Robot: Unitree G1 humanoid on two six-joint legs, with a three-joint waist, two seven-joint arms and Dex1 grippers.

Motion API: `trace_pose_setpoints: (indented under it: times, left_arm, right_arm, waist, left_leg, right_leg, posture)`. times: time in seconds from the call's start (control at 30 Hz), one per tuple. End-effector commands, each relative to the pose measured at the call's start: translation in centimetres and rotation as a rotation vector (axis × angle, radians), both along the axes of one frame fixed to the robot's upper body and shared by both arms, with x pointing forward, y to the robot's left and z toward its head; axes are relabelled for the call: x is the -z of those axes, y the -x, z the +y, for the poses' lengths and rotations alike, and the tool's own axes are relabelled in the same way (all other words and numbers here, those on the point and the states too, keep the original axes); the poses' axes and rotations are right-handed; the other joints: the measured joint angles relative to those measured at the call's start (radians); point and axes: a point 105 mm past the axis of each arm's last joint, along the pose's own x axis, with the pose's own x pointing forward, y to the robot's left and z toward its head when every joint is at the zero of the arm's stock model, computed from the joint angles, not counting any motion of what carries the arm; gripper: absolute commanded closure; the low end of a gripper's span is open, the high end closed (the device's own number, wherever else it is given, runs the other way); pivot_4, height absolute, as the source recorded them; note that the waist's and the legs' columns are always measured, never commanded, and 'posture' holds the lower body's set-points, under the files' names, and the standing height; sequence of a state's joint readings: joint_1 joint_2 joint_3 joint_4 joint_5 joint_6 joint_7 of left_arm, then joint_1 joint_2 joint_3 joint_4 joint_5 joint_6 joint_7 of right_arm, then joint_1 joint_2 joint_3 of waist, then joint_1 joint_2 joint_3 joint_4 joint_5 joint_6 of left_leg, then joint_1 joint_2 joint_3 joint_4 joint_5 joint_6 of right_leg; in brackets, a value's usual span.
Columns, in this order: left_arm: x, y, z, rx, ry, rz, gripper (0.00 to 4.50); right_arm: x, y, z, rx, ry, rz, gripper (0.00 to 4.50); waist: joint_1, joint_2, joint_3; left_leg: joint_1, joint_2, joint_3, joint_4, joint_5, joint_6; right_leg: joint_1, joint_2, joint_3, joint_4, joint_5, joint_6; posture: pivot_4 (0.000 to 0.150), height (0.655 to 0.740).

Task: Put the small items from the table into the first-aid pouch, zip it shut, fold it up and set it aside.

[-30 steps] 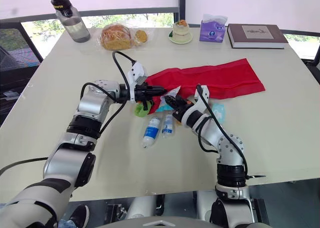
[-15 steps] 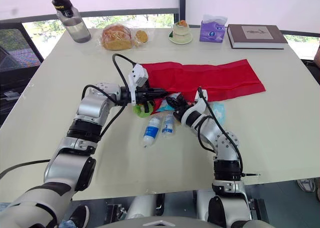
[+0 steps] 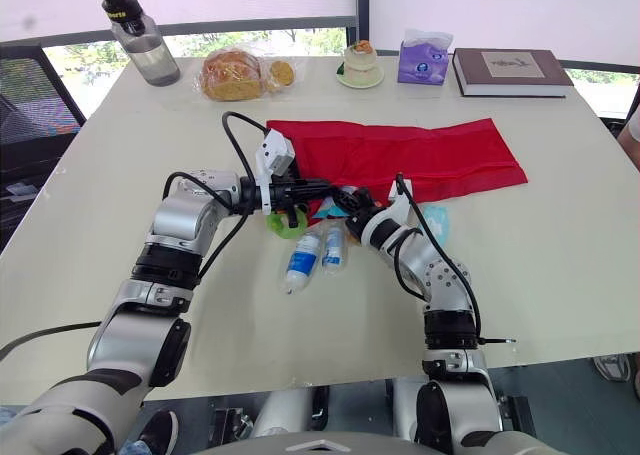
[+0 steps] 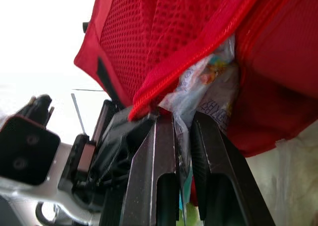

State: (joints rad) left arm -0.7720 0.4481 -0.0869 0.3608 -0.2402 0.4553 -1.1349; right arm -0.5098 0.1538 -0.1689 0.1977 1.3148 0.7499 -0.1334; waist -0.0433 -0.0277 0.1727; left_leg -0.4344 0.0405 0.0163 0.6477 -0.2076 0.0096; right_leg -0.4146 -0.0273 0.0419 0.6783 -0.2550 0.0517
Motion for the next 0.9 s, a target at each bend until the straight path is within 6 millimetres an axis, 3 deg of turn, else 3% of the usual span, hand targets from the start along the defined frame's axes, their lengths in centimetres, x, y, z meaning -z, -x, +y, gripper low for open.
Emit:
trace_pose_setpoints:
  times: [0.03,0.4,0.5,0.73,0.9]
  left_arm:
    - [-1.6,1.0,-0.9,0.068,0.051,-0.027,4.40]
    - [-1.5,1.4,-1.0,0.063,0.092,0.032,4.40]
    - [-1.7,1.7,-1.2,0.073,0.115,0.051,4.40]
    - [-0.8,0.8,-0.7,-0.002,0.089,0.068,4.40]
    - [0.7,-0.2,0.4,-0.084,0.042,0.057,4.40]
  right_arm:
    - [-4.1,-0.8,1.2,0.016,-0.126,-0.085,4.50]
    - [-7.0,0.8,1.0,-0.034,-0.262,-0.221,4.50]
    - [-6.3,0.7,1.1,-0.024,-0.232,-0.197,4.50]
    - [-2.0,0.3,1.4,-0.026,0.044,-0.107,4.50]
    - [-1.3,-0.2,1.9,-0.022,0.140,-0.087,4.50]
  waist:
    - [0.000,0.000,0.000]
    - [0.000,0.000,0.000]
    - [0.000,0.000,0.000]
    - [0.000,0.000,0.000]
    - [0.001,0.000,0.000]
  left_leg:
    - [0.000,0.000,0.000,0.000,0.000,0.000]
    - [0.000,0.000,0.000,0.000,0.000,0.000]
    - [0.000,0.000,0.000,0.000,0.000,0.000]
    - [0.000,0.000,0.000,0.000,0.000,0.000]
    - [0.000,0.000,0.000,0.000,0.000,0.000]
  right_leg:
    - [0.000,0.000,0.000,0.000,0.000,0.000]
    - [0.000,0.000,0.000,0.000,0.000,0.000]
    - [0.000,0.000,0.000,0.000,0.000,0.000]
    - [0.000,0.000,0.000,0.000,0.000,0.000]
    - [0.000,0.000,0.000,0.000,0.000,0.000]
  posture:
    - [0.150,0.7387]
    - [0.150,0.7387]
    - [0.150,0.7387]
    - [0.150,0.7387]
    - [0.150,0.7387]
